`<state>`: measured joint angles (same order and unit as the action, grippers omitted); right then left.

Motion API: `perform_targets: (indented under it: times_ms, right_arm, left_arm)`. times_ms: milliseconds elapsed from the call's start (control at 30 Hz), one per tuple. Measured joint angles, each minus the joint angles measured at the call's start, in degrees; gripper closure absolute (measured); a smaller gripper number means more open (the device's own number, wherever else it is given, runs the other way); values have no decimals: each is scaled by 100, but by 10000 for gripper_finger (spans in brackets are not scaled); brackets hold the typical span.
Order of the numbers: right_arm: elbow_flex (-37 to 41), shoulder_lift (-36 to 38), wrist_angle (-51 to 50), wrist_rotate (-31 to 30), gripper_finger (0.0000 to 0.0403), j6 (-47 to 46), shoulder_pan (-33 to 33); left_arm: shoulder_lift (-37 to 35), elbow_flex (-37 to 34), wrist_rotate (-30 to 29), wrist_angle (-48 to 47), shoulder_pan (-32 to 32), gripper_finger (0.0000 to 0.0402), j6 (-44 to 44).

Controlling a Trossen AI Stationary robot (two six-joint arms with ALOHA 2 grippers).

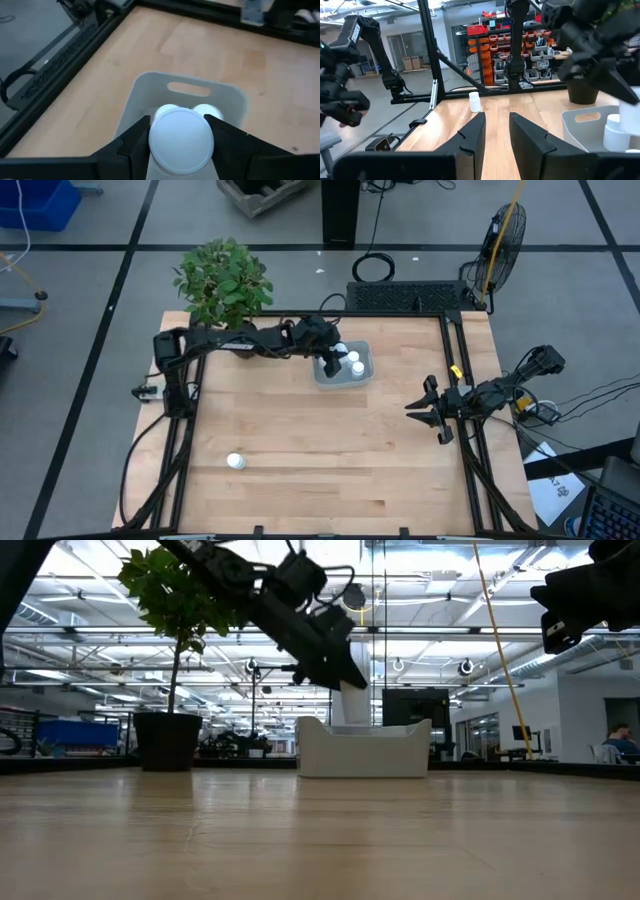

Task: Pick and place pill bottles into a basket
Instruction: Put the white pill bottle into the white bin

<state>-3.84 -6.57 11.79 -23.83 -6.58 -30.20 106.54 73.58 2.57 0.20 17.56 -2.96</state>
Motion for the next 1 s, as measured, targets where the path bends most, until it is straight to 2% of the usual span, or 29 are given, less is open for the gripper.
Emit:
perform_targets:
  times_ms: [100, 267, 500, 667, 867, 1000]
  right_arm:
    - [0, 0, 2, 0, 323, -1, -1]
    - [0, 0, 0, 0, 324, -1, 1]
    - [0, 0, 0, -2, 323, -1, -1]
    - [0, 0, 4, 0, 325, 0, -1]
    - [0, 4, 4, -4, 323, 1, 1]
    - [0, 2, 4, -1, 324, 0, -1]
  left_arm:
    - [175, 0, -3, 6, 65, 239, -5]
    - [312, -2, 0, 69, 145, 239, -10]
    - [437, 0, -56, 177, 179, 209, 34]
    - [659, -9, -196, 176, 189, 238, 73]
    - [765, 0, -237, 395, 183, 239, 76]
    - [763, 0, -273, 397, 188, 208, 78]
